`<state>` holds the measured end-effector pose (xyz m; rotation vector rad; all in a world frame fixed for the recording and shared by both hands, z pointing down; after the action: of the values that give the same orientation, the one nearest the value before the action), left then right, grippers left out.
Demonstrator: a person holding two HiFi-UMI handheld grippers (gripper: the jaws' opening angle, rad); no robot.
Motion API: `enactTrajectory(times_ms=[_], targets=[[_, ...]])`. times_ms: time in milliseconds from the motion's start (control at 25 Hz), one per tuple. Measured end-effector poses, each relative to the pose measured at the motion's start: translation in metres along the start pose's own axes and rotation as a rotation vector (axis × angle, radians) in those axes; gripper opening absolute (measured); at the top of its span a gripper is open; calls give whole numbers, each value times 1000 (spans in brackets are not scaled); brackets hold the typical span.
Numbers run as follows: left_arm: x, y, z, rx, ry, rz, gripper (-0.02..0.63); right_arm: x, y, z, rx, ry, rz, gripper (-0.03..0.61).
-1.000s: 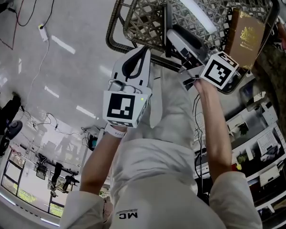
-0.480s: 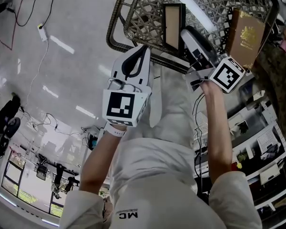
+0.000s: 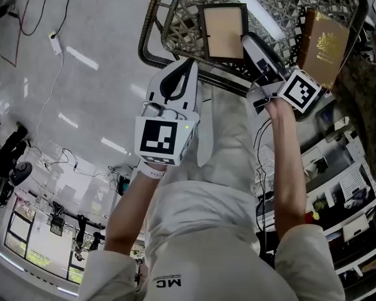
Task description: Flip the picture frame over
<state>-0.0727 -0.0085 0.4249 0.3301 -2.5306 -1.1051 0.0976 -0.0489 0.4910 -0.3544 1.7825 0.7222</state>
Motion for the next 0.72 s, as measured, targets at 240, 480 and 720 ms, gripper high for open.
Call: enactTrajectory(times_ms=[240,480,720], targets=[[0,-1,-1,-3,-5,4,20,-13,3,-1,47,100,81,196],[-2,-2,0,-7,-10,7,20,-20,6,-1,125,231,196,206],[-2,3,4,-8,-10,5,20,-30,14,4,184,362,292,215]])
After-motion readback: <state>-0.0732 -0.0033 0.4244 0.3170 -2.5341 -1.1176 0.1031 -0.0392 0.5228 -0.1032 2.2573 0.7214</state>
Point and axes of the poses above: the fingertips, and each gripper's own axes: z backward along the fingers, x to its left, y out of its underside, the point moved 4 cm from there along z, backward along the fingers, and after that the axes turned 8 degrees about -y, right-handed, at the moved point
